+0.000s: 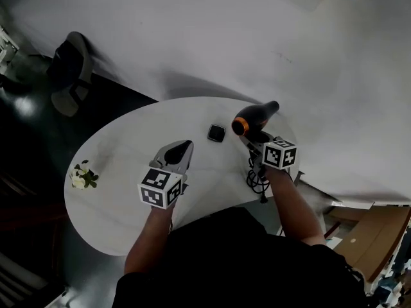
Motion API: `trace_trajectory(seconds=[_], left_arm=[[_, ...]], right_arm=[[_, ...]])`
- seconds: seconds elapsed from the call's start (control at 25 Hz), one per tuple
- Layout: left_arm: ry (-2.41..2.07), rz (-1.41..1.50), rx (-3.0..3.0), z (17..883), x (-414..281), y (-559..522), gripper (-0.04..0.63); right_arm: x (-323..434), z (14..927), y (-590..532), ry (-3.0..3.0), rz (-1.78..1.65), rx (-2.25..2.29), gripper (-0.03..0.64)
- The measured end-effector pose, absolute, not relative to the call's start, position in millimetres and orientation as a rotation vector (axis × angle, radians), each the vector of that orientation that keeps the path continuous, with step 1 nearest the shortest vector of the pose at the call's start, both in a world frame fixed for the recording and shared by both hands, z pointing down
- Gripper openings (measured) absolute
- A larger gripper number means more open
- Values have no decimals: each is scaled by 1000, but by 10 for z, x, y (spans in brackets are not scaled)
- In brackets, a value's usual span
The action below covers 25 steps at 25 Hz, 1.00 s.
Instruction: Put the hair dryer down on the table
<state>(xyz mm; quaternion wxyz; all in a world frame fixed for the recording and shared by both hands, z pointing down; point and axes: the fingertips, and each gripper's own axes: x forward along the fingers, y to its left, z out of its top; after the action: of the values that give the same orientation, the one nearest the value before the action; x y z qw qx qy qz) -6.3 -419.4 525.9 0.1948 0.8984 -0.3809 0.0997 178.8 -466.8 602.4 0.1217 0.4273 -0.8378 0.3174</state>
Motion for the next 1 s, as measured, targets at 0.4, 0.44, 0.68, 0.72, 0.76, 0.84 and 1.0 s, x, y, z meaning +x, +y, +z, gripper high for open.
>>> trace_trajectory(seconds=[0.4, 0.44, 0.68, 0.72, 0.76, 0.84, 1.0], left_arm=[[-1116, 301, 2472, 5344, -187, -4388, 9], [-1116, 303, 2468, 5354, -184, -4395, 9], [-1130, 310, 2453, 5372, -212, -4415, 9], [-1134, 310, 2451, 5370, -224, -4415, 9], [-1139, 309, 2449, 5366, -239, -4413, 9], [-1151, 304, 2443, 5361, -276, -4407, 9], [-1187, 294, 2427, 5362, -367, -4379, 9]], right_arm=[[1954, 6791, -5069, -2213, 1085, 1302, 170], [1950, 6851, -5089, -2192, 1094, 1301, 170], [1942, 7161, -5168, -2052, 1155, 1316, 170], [1965, 7205, -5183, -2024, 1167, 1331, 170], [1990, 7240, -5197, -2001, 1173, 1346, 170], [2017, 7290, -5222, -1971, 1167, 1359, 170], [1976, 7393, -5243, -1912, 1141, 1345, 170]])
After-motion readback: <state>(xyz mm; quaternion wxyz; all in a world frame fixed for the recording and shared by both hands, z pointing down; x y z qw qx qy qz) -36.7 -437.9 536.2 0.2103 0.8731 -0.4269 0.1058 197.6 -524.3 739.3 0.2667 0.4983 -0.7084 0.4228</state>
